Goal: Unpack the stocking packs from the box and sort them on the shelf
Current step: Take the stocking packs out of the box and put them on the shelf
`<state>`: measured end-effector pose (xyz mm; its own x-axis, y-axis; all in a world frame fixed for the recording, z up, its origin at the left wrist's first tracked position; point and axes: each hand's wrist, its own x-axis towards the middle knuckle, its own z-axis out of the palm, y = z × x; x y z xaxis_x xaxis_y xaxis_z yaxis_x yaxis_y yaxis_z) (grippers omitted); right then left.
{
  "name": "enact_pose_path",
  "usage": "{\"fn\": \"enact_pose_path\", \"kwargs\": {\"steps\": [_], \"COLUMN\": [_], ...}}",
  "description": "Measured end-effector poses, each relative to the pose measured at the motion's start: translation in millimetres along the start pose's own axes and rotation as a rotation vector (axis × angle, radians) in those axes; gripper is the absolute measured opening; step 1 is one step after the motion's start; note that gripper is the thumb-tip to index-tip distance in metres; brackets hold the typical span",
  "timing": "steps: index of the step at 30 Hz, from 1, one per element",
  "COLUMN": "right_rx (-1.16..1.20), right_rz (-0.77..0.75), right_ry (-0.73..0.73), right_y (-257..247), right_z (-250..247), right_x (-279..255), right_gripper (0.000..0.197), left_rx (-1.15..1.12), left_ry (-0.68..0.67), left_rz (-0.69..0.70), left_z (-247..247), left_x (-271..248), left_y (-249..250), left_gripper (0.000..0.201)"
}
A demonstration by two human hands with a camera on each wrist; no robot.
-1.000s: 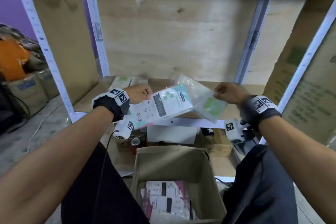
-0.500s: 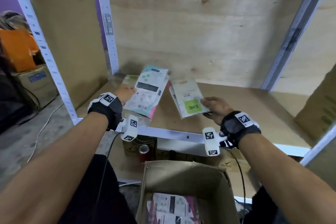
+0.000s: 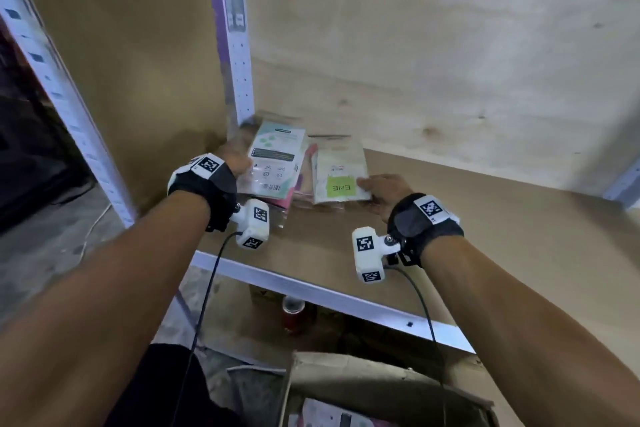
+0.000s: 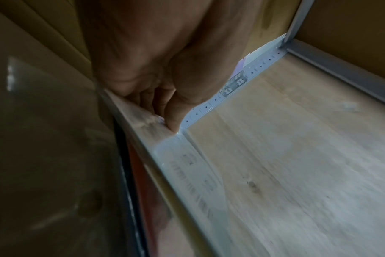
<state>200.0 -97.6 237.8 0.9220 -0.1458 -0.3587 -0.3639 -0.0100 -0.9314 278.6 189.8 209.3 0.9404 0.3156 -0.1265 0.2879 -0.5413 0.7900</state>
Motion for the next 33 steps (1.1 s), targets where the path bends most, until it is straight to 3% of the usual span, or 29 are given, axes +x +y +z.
{"fn": "enact_pose_path", "kwargs": {"steps": [2,4,9,13,18,20,22,24,29,33], "right_rx": [-0.018,-0.064,-0.180,-0.237,-0.260,-0.253,-0.299,-0.334,-0.373,-0.455], "right_rz": [-0.001,-0.019,-0.043,-0.067,-0.069,-0.082,-0.101,-0.128,-0.171,-0.203], "right_ry": [0.008,0.001,0.021,0.001,-0.111,-0.179,-0.216,-0.230,-0.321,-0.345], "right_y": [-1.6,-2.5,0.8,-0.3,-1.1,0.9,1.4,2.6,19.0,45.6], "right_z": [9.4,16.8,28.9,33.5,16.5,5.1,-7.8,-20.3,-51.5,-77.5], "right_x": [17.0,29.8,47.6,45.1,14.0,-4.2,-25.4,-48.5,-111.2,-165.3], "right_gripper": [0.017,0.012,0.025,0.030,0.018,0.010,0.008,0.006,0.006,0.005], "left_rx": [0.053,0.140,0.093,0.064,0.129,0.202,0.181,0.053,-0.281,-0.275], "left_ry": [0.029,0.038,0.054,-0.009,-0.110,-0.037,0.083,0.097,-0.129,-0.308], "left_rz": [0.020,0.046,0.066,0.102,0.301,0.320,0.330,0.360,0.376,0.402], "left_z": [2.0,1.6,8.9,15.9,8.3,2.7,-2.2,-5.2,-2.1,9.6], "left_x": [8.7,11.0,31.7,34.8,15.5,-0.1,-21.2,-50.1,-143.4,-219.7], "left_y": [2.9,12.7,25.9,28.4,21.4,19.5,21.0,26.6,40.1,33.5], "left_gripper": [0.034,0.033,0.020,0.039,0.058,0.047,0.020,0.019,0.016,0.016]}}
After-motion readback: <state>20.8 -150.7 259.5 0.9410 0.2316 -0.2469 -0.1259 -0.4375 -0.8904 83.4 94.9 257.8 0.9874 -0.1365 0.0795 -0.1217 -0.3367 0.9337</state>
